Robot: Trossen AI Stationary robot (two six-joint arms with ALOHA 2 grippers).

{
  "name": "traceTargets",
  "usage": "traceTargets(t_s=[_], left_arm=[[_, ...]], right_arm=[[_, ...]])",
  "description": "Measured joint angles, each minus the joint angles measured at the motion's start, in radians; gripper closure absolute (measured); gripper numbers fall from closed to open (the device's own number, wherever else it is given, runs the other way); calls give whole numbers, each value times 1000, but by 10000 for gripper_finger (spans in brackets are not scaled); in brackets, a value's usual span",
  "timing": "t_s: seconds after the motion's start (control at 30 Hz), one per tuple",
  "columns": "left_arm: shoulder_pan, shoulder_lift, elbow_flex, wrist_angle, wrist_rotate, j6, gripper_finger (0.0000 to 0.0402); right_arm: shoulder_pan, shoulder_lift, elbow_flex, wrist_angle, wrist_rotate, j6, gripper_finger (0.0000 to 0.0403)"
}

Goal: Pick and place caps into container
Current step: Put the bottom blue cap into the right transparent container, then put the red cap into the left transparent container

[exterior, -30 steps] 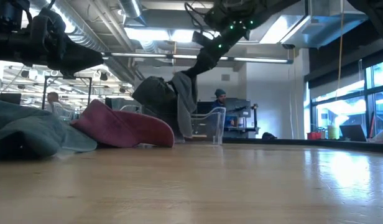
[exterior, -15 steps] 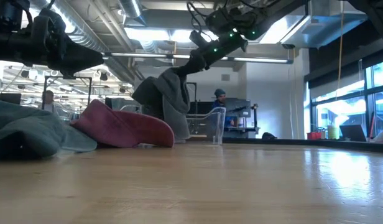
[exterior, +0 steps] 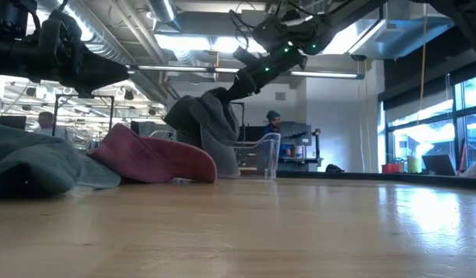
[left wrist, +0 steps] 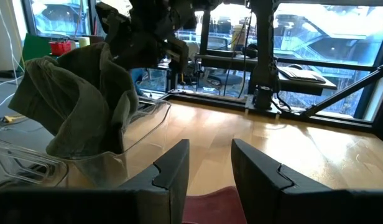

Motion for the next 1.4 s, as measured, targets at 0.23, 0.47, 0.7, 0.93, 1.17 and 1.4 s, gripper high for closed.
traceTargets(t_s=[0.23,0.47,0.7,0.93,1.17,1.4], left_arm=[[0,0,0,0,0,0,286],[0,0,0,0,1,-11,286],[0,0,0,0,2,-74,286],[0,0,0,0,4,-80,286],[0,0,0,0,4,-80,286],[0,0,0,0,4,-80,286]], right_arm=[[0,-5,55,81,0,26,193],[9,-5,160,82,-1,122,178],[82,-6,185,73,-73,81,178],[188,-6,185,-45,-101,-5,178],[274,2,185,-301,-100,-6,178],[356,70,185,-378,-26,-5,178]])
